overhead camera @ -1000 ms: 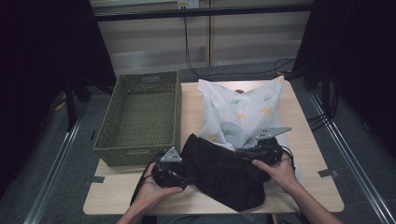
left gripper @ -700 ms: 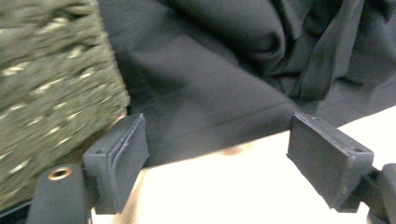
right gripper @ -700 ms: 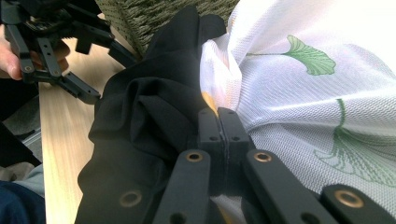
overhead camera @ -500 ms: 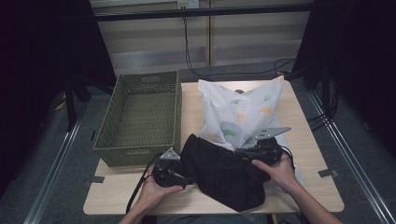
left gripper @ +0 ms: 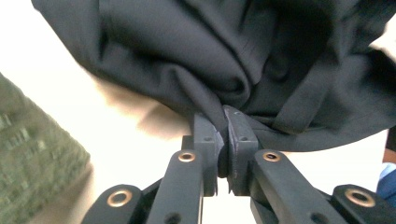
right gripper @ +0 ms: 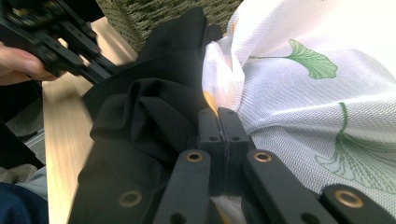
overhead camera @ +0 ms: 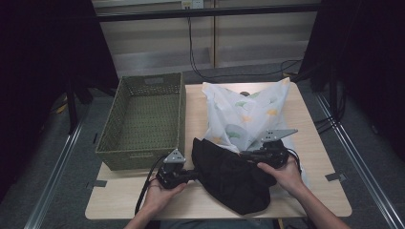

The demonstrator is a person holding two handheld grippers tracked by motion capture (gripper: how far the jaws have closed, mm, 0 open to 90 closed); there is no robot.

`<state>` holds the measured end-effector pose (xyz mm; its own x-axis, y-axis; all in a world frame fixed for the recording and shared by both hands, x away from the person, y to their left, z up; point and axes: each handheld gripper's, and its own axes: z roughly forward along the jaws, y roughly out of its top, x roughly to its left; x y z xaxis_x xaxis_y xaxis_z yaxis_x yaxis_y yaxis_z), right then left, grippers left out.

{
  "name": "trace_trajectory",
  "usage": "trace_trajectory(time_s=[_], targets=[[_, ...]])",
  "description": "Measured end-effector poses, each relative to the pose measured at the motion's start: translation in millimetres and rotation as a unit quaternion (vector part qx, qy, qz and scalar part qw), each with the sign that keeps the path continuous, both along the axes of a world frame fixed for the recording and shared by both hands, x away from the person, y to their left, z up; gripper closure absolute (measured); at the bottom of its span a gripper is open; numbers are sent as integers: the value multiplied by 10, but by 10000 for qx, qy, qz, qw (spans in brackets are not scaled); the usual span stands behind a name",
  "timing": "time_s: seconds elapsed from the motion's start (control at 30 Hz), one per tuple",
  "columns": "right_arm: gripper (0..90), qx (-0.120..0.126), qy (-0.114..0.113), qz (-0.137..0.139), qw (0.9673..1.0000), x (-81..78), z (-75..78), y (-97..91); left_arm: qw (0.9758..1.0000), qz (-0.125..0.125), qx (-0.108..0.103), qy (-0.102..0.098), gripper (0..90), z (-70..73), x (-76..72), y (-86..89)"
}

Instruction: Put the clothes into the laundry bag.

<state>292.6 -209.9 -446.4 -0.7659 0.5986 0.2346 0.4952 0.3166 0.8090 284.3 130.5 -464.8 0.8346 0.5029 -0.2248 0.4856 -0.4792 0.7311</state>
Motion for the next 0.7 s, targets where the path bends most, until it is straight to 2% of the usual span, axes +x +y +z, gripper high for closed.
trace_trajectory(time_s=[0.13,0.17,0.27,0.33,0.43,0.5,0.53,0.57,0.63,0.7], targets=[[900,3,6,2,10000,2,3,2,9994,-169,-155,-263,854,194,-68,-135],[900,9,14,0,10000,2,2,2,9992,-246,-68,-306,844,259,-73,-211],[900,12,-2,0,10000,1,5,-1,9991,-274,25,-334,829,277,-58,-221],[900,23,-7,7,10000,1,4,-6,9993,-229,-69,-292,783,283,-24,-187],[900,28,27,26,10000,7,-4,4,9994,-161,-79,-296,748,286,30,-154],[900,15,21,43,10000,11,-4,18,9997,8,9,-263,756,245,91,-153],[900,10,11,47,10000,12,-1,24,9997,77,22,-232,734,216,117,-152],[900,12,6,47,10000,11,3,26,9998,131,-43,-172,668,181,135,-150],[900,12,6,44,10000,9,4,19,9995,270,83,-141,550,111,140,-145],[900,-4,31,17,10000,6,-4,3,9991,278,304,-134,434,48,103,-97]])
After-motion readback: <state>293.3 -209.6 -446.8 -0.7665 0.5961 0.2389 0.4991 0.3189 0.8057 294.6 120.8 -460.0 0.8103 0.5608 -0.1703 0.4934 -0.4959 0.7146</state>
